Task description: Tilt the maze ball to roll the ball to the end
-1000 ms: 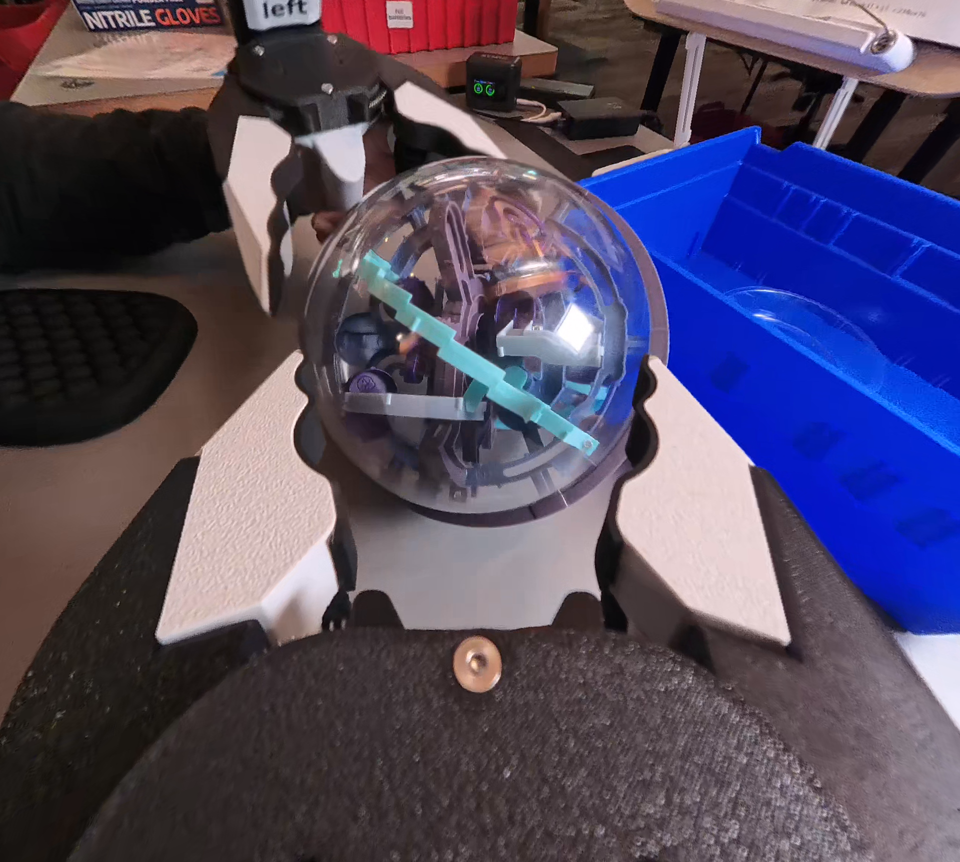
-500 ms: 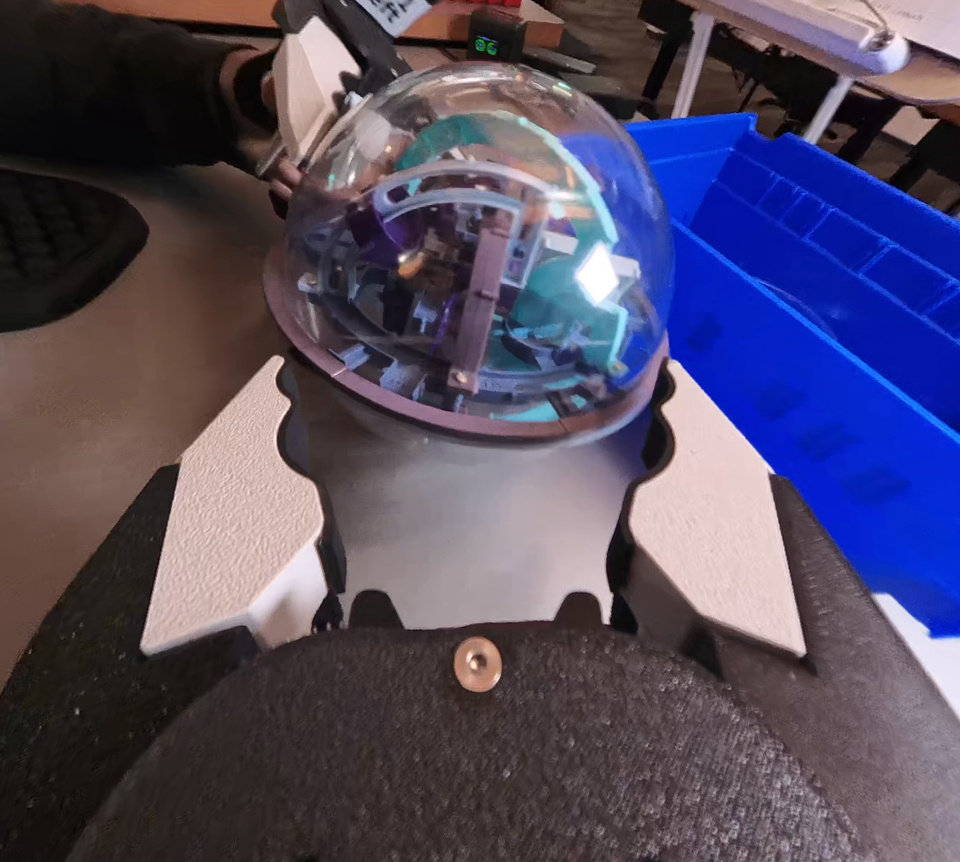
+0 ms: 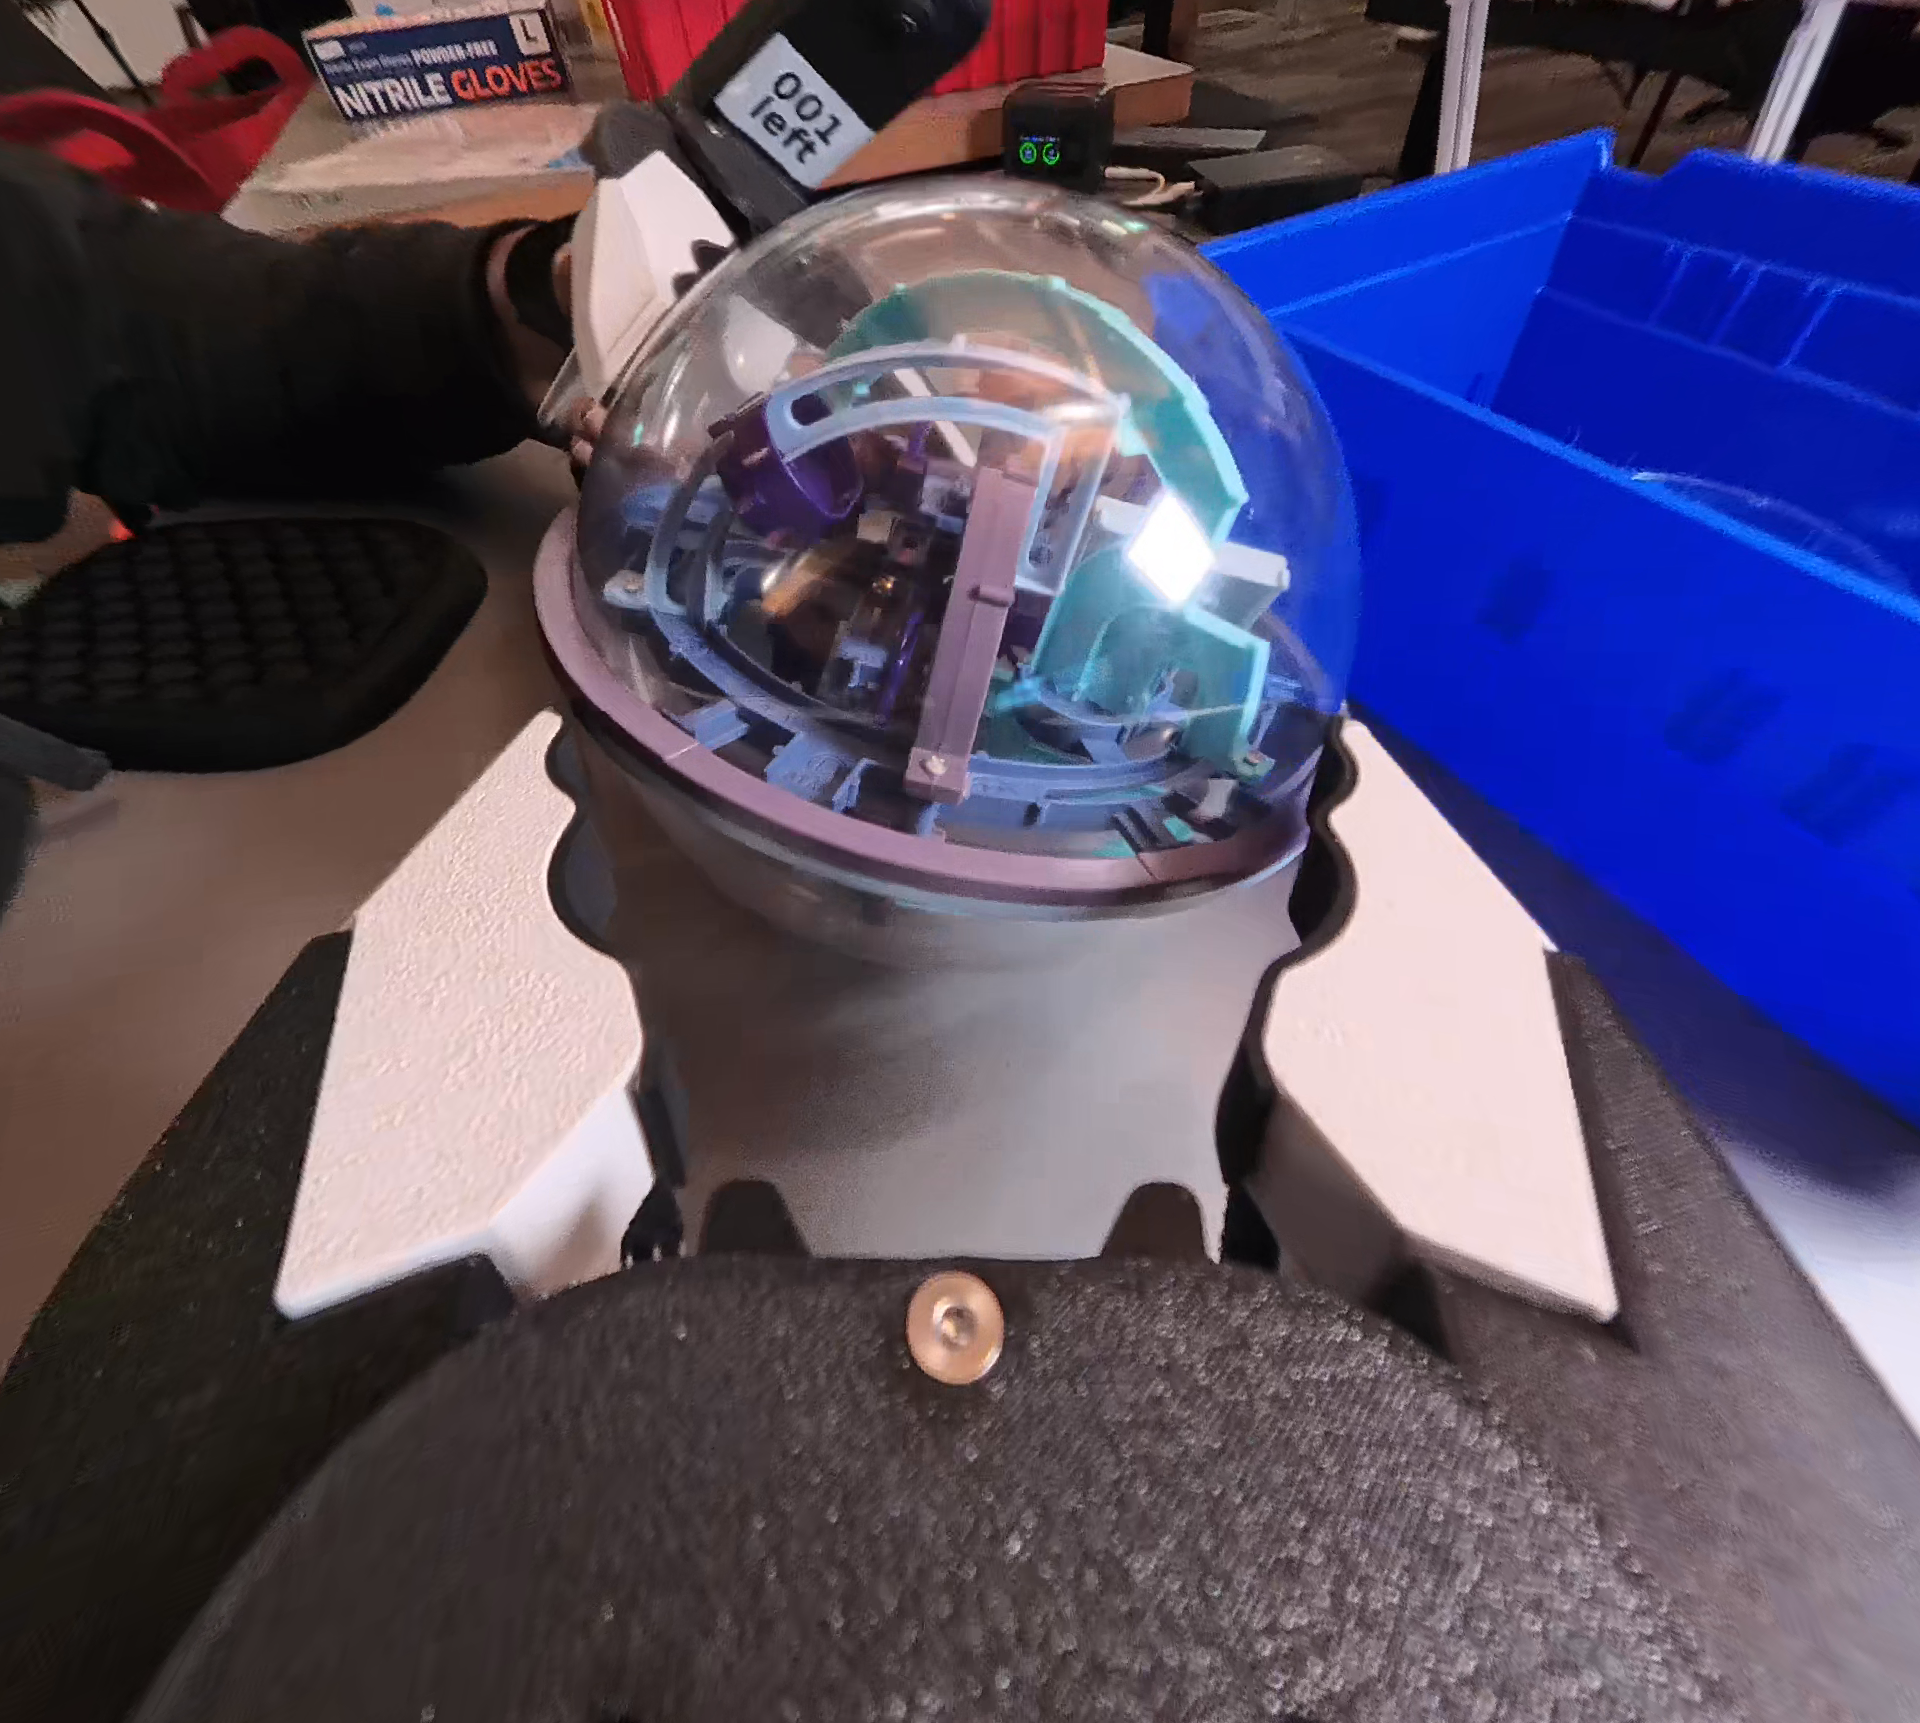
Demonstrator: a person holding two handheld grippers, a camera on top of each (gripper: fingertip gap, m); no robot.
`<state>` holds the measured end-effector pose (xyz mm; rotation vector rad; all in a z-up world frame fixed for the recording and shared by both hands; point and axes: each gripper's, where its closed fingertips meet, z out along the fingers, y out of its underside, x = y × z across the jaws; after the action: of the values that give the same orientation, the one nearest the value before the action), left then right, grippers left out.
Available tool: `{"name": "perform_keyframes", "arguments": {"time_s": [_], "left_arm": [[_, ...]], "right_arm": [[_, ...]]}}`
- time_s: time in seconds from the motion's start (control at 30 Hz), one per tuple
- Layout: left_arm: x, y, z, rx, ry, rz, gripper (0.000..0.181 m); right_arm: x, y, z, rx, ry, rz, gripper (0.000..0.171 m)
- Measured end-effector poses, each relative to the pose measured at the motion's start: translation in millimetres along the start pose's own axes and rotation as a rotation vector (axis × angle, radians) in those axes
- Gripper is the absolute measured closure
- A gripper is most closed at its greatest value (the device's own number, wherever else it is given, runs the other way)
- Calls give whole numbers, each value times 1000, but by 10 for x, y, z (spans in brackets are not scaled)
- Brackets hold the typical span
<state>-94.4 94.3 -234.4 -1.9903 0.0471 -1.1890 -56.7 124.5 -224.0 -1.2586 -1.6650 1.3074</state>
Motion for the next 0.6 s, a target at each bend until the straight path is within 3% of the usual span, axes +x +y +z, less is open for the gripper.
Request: {"name": "perform_keyframes", "arguments": {"time_s": [0.17,0.47,0.6], "left_arm": [[20,-54,-48,22,-108,154,43],[86,-181,-123,86,-241,575,51],[75,-198,-126,92,-234,558,52]], "right_arm": [[30,122,32,-5,-46,101,38],[-10,381,136,-155,-5,-15,42],[-4,367,135,-146,-7,4,42]]}}
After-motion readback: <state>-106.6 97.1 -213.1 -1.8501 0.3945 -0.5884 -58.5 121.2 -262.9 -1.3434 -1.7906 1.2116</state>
